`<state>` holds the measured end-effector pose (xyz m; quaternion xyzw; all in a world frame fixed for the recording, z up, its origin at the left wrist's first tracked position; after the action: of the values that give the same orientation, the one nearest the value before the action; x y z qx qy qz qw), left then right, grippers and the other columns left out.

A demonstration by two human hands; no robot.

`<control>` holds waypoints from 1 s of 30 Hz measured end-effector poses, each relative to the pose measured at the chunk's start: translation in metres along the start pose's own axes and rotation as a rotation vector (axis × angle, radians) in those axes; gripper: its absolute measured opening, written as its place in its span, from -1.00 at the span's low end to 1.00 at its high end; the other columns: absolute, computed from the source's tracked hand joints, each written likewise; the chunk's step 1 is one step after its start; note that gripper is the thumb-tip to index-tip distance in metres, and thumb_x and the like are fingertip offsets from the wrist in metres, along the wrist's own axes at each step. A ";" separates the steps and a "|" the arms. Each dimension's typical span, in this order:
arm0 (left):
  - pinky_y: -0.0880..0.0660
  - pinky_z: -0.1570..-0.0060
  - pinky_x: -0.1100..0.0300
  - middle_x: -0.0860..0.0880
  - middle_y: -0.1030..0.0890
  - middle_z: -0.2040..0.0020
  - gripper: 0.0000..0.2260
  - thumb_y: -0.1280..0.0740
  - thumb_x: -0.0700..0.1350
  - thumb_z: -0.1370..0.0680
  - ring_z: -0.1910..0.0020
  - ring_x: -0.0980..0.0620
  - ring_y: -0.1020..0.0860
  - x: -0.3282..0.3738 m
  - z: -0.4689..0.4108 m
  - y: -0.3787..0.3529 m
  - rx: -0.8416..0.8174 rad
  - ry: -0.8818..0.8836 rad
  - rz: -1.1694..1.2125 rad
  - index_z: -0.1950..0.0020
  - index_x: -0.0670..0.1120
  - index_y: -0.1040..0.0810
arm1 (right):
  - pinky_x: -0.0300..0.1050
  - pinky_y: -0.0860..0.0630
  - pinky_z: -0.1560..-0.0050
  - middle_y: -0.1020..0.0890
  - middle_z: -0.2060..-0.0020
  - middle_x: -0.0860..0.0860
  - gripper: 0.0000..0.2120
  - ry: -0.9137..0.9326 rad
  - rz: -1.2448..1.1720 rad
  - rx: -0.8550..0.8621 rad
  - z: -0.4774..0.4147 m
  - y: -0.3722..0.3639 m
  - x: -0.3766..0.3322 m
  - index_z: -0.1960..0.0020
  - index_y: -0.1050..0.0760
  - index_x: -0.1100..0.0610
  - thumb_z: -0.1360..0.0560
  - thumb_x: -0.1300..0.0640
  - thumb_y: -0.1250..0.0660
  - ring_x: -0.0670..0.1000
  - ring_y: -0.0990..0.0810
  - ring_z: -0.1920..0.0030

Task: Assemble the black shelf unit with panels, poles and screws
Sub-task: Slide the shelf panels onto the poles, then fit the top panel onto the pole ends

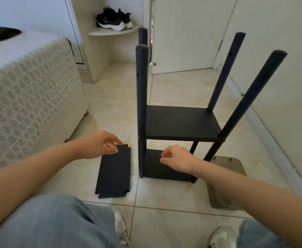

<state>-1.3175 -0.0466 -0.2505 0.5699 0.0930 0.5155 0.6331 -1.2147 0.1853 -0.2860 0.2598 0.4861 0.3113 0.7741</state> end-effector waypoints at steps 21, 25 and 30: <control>-0.41 -0.31 0.05 -0.12 -0.46 -0.44 -0.55 -0.32 -0.14 -0.62 -0.35 -0.14 -0.48 -0.213 -0.028 -0.192 0.090 0.601 0.362 -0.50 -0.13 -0.35 | 0.02 -0.57 -0.13 -0.56 -0.17 0.24 -0.74 -0.313 -0.135 -0.309 -0.140 -0.218 0.031 -0.18 -0.51 0.29 -0.60 0.15 -0.23 0.12 -0.59 -0.06; -0.39 -0.32 0.06 -0.16 -0.38 -0.51 -0.42 -0.33 -0.14 -0.61 -0.41 -0.17 -0.43 -0.226 -0.031 -0.221 0.032 0.667 0.426 -0.58 -0.14 -0.19 | -0.05 -0.60 -0.04 -0.56 -0.13 0.15 -0.85 -0.446 -0.227 -0.337 -0.147 -0.247 0.048 -0.09 -0.40 0.13 -0.60 0.08 -0.28 0.10 -0.60 -0.09; -0.37 -0.27 0.11 -0.15 -0.38 -0.50 -0.42 -0.35 -0.15 -0.59 -0.40 -0.16 -0.42 -0.225 -0.036 -0.237 -0.013 0.628 0.526 -0.56 -0.14 -0.20 | -0.20 -0.52 0.31 -0.50 -0.12 0.07 -0.75 -0.563 -0.294 -0.329 -0.154 -0.265 0.061 -0.18 -0.35 0.13 -0.59 0.06 -0.31 0.00 -0.55 0.03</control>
<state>-1.3145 -0.1520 -0.5621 0.3851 0.1297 0.8094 0.4240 -1.2749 0.0675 -0.5690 0.1345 0.2291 0.1871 0.9457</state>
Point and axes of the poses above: each hand's wrist, its own z-axis away from the middle knuckle, its own y-axis out of the back of the hand, x = y × z, the point moved 6 cm from there along -z, towards the middle knuckle
